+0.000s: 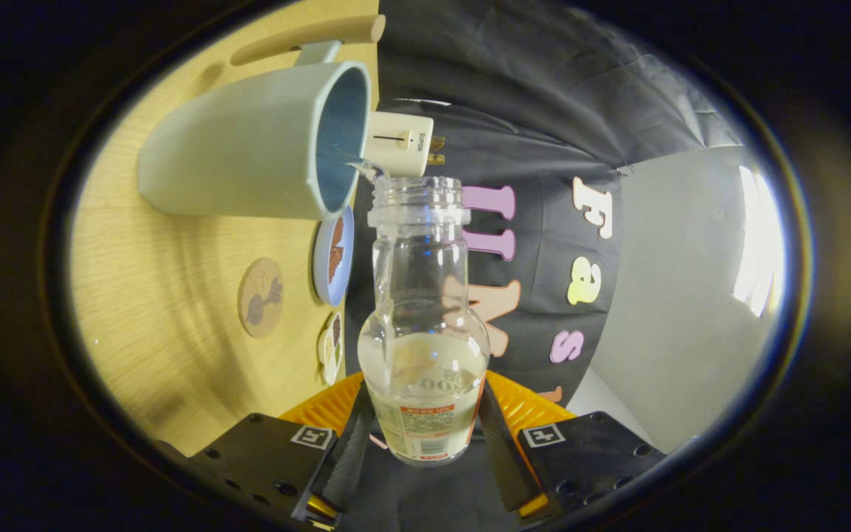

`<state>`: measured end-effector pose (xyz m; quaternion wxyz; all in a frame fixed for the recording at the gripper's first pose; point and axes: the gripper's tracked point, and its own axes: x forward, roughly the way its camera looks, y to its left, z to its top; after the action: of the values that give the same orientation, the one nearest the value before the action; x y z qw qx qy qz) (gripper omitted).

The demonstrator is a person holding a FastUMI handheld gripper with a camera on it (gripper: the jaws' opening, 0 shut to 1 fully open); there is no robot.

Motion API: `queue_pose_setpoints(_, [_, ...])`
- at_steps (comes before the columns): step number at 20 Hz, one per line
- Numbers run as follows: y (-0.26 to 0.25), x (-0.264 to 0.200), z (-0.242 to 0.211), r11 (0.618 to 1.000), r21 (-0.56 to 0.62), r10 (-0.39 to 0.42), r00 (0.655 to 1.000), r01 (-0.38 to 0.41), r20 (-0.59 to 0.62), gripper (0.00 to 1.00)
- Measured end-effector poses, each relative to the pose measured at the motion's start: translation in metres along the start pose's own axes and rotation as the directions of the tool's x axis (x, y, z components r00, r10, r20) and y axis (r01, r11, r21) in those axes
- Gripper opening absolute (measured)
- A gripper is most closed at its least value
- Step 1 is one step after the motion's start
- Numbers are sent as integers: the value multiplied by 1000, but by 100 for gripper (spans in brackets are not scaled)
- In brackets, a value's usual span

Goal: Take the bottle from table, then pour the juice into the cup, finally place the bottle on the coaster

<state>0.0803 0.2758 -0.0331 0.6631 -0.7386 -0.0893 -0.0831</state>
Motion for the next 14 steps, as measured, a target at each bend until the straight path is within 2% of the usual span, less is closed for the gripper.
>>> queue_pose_setpoints(10, [-16,-4,4,996,-69,-57,998,59,18,77])
queue_pose_setpoints(14, [-15,-6,5,996,-71,-58,998,59,19,77])
